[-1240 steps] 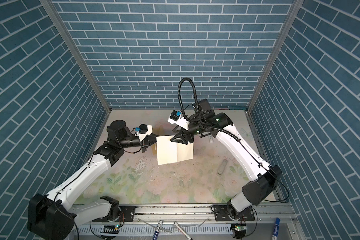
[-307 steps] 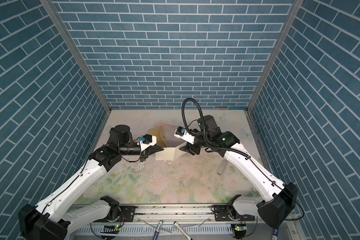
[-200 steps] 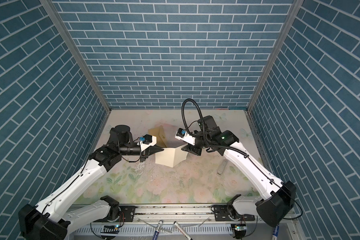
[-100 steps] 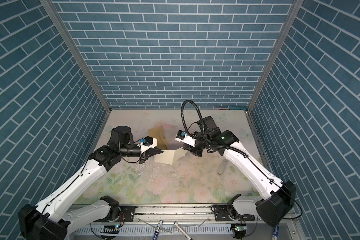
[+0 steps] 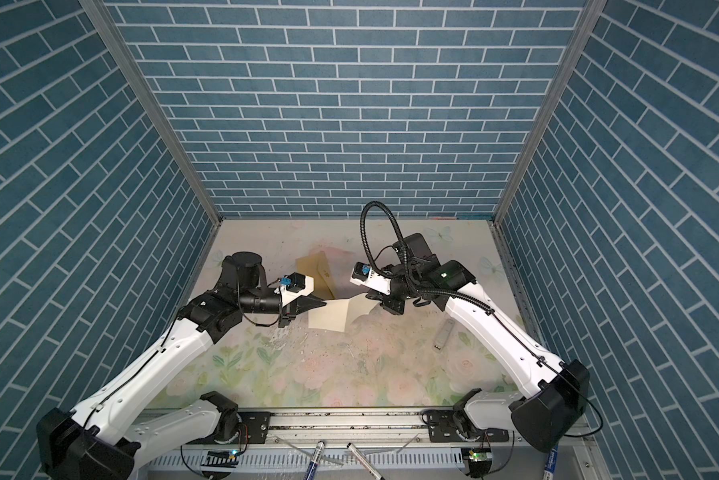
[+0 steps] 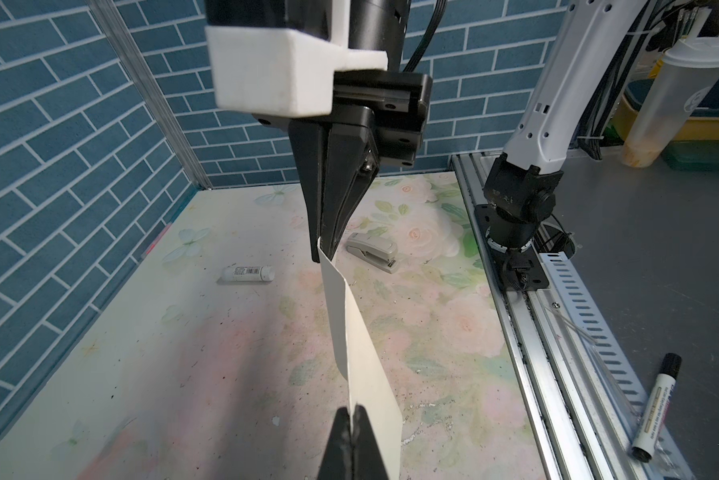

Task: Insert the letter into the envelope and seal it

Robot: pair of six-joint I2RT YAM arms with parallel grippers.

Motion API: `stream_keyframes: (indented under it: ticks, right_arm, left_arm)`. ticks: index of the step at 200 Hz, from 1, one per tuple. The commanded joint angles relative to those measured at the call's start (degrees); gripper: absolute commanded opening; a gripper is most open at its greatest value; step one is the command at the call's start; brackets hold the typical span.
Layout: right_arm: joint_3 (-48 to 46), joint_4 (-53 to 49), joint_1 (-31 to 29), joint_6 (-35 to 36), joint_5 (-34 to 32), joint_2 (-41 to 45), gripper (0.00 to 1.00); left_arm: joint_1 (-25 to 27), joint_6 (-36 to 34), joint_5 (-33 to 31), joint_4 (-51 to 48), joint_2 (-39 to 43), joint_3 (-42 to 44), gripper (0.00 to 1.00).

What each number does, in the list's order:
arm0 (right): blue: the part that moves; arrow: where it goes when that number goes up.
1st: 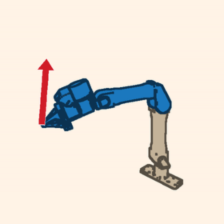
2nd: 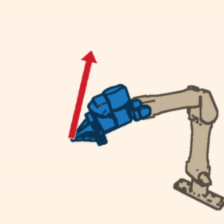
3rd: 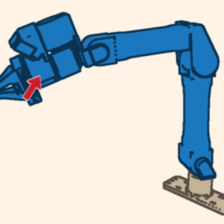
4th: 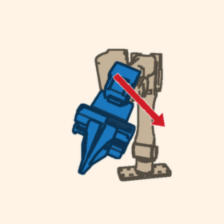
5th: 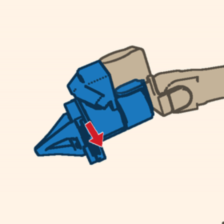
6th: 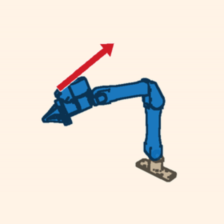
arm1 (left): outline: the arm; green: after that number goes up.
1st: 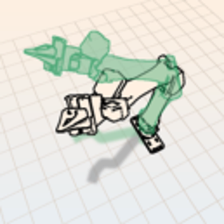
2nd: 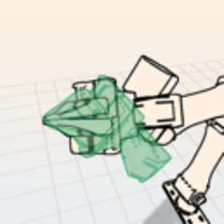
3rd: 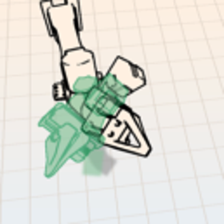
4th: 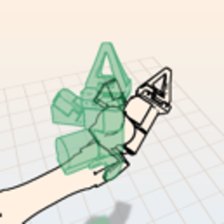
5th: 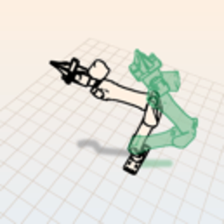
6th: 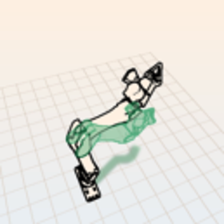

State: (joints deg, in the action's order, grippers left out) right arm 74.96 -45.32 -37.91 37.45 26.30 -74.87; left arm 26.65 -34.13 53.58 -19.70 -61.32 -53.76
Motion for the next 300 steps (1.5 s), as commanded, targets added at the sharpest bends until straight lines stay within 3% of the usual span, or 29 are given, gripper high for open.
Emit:
stream_keyframes:
  ticks: [1, 66, 107, 115, 122, 142, 201, 251, 300]
  right_arm:
    - [1.6, -1.6, 0.1, 2.4, 0.1, -0.2, 0.0]
    - [-0.1, 1.4, 0.1, 0.4, -2.6, 1.0, 0.01]
    - [-4.7, 10.1, 0.1, -3.9, -6.0, 4.6, 0.38]
    - [-5.9, 11.9, 0.1, -4.8, -6.2, 5.8, 0.67]
    - [-7.1, 13.6, 0.1, -5.1, -6.1, 6.8, 0.84]
    - [-10.5, 18.8, 0.1, -8.9, -7.0, 9.7, 0.98]
    - [-19.9, 31.4, 0.0, -19.9, -13.9, 18.6, 0.99]
    - [-28.8, 47.0, 0.0, -32.7, -2.1, 22.8, 0.97]
    - [-32.1, 58.8, -1.7, -38.1, -0.3, 18.3, 0.92]
  left_arm:
    - [0.2, -0.3, 0.4, -0.4, 0.4, -1.4, 0.0]
    - [0.3, 1.2, 0.4, 2.3, 0.4, 0.2, 0.0]
    - [0.4, 3.7, -0.5, 7.3, 0.6, 2.1, 0.0]
    - [0.4, 4.4, -1.4, 8.8, 0.8, 2.8, 0.0]
    - [0.5, 4.8, -2.2, 9.9, 0.8, 3.3, 0.0]
    - [0.7, 5.6, -4.3, 11.3, 0.7, 4.2, 0.0]
    - [1.5, 9.0, -7.8, 16.8, 2.3, 7.3, 0.0]
    - [2.0, 12.8, -10.6, 22.0, 2.6, 9.1, 0.0]
    - [3.2, 16.6, -12.4, 27.8, 2.0, 10.6, 0.0]
